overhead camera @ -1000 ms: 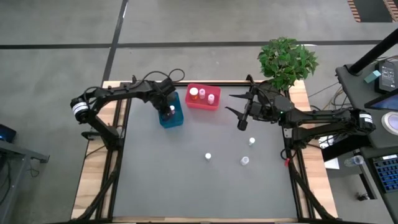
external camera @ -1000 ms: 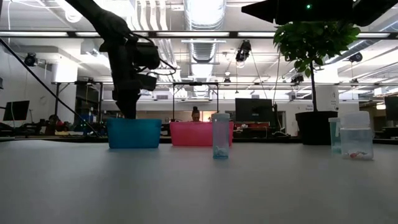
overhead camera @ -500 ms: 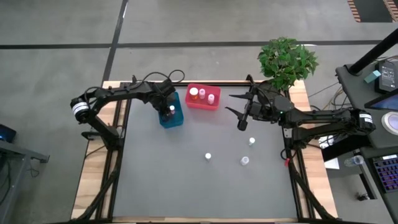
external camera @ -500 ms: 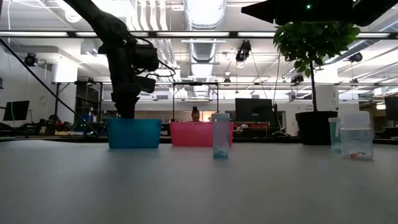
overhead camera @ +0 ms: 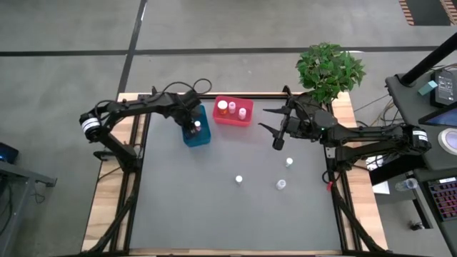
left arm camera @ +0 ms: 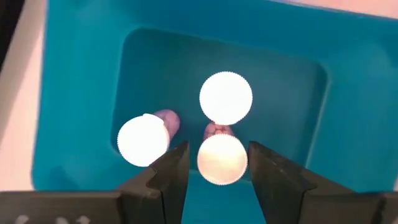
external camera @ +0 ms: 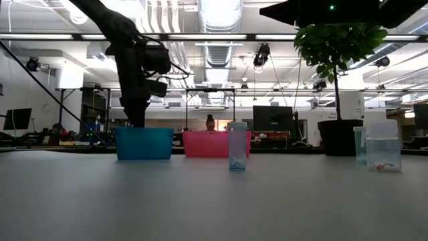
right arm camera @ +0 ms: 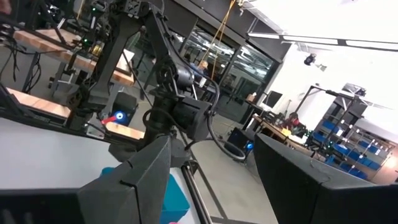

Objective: Pick and place medicine bottles into bin by pill shape (circle, oval)
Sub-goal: Put the violet tablet bottle into the blue bin, then put the bottom blue tablet bottle into the blue bin

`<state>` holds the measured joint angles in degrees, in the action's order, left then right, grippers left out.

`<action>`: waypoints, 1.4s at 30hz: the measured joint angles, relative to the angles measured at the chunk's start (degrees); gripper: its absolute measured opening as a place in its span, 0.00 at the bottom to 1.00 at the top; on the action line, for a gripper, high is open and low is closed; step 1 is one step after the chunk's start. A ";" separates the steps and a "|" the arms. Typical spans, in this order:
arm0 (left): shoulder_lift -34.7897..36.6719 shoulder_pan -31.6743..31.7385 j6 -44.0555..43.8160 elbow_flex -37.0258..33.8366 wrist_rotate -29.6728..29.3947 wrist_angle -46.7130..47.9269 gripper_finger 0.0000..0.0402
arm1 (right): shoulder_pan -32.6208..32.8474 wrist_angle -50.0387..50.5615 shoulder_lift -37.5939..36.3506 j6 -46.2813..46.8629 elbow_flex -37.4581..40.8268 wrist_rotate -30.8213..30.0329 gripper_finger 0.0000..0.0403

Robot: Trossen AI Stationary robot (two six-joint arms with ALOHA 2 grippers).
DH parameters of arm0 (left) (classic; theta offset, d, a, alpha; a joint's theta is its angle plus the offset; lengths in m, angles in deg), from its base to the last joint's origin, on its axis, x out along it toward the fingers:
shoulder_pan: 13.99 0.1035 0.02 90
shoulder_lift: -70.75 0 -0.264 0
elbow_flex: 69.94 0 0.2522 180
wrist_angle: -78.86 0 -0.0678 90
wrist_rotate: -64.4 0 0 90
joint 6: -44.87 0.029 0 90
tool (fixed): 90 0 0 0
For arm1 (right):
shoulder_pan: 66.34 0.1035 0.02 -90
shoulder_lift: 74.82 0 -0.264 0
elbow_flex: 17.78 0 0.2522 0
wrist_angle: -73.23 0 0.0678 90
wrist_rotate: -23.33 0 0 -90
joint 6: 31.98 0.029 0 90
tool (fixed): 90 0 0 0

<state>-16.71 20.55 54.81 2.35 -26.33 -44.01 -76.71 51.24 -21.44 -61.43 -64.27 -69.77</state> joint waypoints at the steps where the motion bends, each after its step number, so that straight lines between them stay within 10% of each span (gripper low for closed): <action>1: 0.36 0.00 0.02 0.16 -0.01 0.66 0.36 | 0.00 0.12 0.00 0.13 0.00 0.00 0.54; 20: 17.93 -12.24 -3.65 -1.33 -0.04 -14.11 0.34 | 9.28 4.10 0.43 5.66 -2.19 -0.24 0.54; 29: 20.63 -27.62 -3.65 -8.52 0.04 -39.02 0.33 | 16.65 20.22 3.51 10.46 -11.09 -0.35 0.54; 42: 19.87 -40.51 -4.68 -9.38 0.00 -45.78 0.33 | 24.11 50.20 13.53 25.28 -28.90 -0.16 0.54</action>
<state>3.16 -19.96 50.13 -7.03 -26.33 -89.79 -52.61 101.44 -7.91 -36.15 -93.17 -69.93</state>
